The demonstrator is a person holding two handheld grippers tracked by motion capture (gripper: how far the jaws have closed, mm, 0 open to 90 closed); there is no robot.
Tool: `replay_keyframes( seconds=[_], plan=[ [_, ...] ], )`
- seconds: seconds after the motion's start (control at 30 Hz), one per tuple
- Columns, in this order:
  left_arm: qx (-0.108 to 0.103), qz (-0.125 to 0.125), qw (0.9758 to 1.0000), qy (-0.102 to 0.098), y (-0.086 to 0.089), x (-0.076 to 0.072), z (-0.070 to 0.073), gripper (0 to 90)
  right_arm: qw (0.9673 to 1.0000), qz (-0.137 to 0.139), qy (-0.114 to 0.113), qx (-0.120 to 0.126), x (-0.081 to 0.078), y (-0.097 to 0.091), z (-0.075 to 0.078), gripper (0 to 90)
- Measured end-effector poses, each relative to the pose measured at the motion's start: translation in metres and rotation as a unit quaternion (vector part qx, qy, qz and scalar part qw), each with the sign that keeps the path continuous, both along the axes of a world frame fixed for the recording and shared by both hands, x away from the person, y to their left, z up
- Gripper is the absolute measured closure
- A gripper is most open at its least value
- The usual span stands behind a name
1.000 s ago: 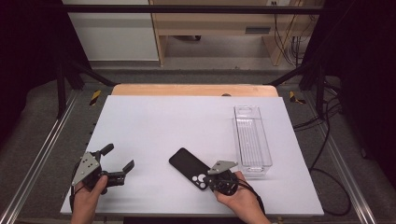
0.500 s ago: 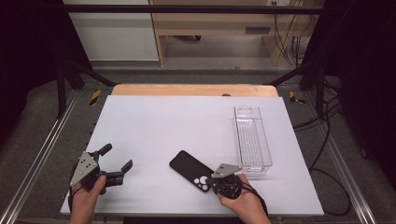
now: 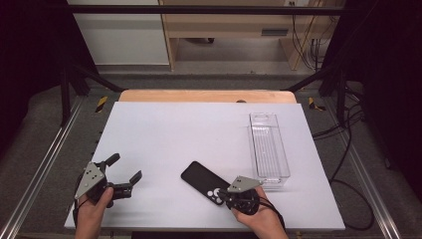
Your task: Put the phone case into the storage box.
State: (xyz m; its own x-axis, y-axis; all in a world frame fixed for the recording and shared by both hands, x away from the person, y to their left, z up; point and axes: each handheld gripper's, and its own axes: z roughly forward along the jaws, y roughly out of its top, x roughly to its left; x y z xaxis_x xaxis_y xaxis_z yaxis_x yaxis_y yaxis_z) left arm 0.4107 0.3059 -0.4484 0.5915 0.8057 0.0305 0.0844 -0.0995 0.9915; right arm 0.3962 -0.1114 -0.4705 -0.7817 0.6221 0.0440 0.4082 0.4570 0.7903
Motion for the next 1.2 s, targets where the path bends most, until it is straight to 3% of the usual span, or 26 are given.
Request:
replay_keyframes(
  seconds=[0.1,0.17,0.2,0.27,0.43,0.53,0.7,0.87,1.2],
  plan=[
    [-0.002,0.0,1.0,0.0,0.0,0.0,0.0,1.3,0.9999,-0.016,0.0,0.005,0.001,-0.003,0.0,74.3],
    [-0.001,0.0,1.0,-0.001,0.0,0.0,0.0,1.3,0.9995,-0.029,0.007,0.011,0.002,-0.003,0.001,59.8],
    [-0.001,0.0,1.0,-0.001,0.0,0.0,0.001,1.3,0.9992,-0.037,0.008,0.015,0.003,-0.002,0.002,47.1],
    [-0.001,-0.001,1.0,-0.001,0.001,0.0,0.001,1.3,0.9987,-0.046,0.013,0.017,0.004,0.001,0.004,30.9],
    [0.0,-0.001,1.0,-0.002,0.001,0.0,0.001,1.3,0.9988,-0.043,-0.011,0.02,0.002,0.007,0.008,9.0],
    [0.001,-0.001,1.0,-0.002,0.0,0.0,0.001,1.3,0.9987,-0.044,-0.02,0.018,0.001,0.006,0.008,5.8],
    [0.004,-0.003,1.0,-0.001,-0.001,0.0,0.0,1.5,0.9989,-0.045,-0.008,0.011,0.003,0.006,0.006,6.0],
    [0.004,-0.003,1.0,-0.002,0.0,0.0,0.0,1.5,0.9991,-0.04,-0.011,-0.002,0.004,0.01,0.003,6.4],
    [0.013,-0.006,0.9999,-0.004,-0.003,0.0,0.0,1.5,0.9987,-0.045,0.01,-0.021,0.01,0.014,-0.006,6.4]
  ],
)
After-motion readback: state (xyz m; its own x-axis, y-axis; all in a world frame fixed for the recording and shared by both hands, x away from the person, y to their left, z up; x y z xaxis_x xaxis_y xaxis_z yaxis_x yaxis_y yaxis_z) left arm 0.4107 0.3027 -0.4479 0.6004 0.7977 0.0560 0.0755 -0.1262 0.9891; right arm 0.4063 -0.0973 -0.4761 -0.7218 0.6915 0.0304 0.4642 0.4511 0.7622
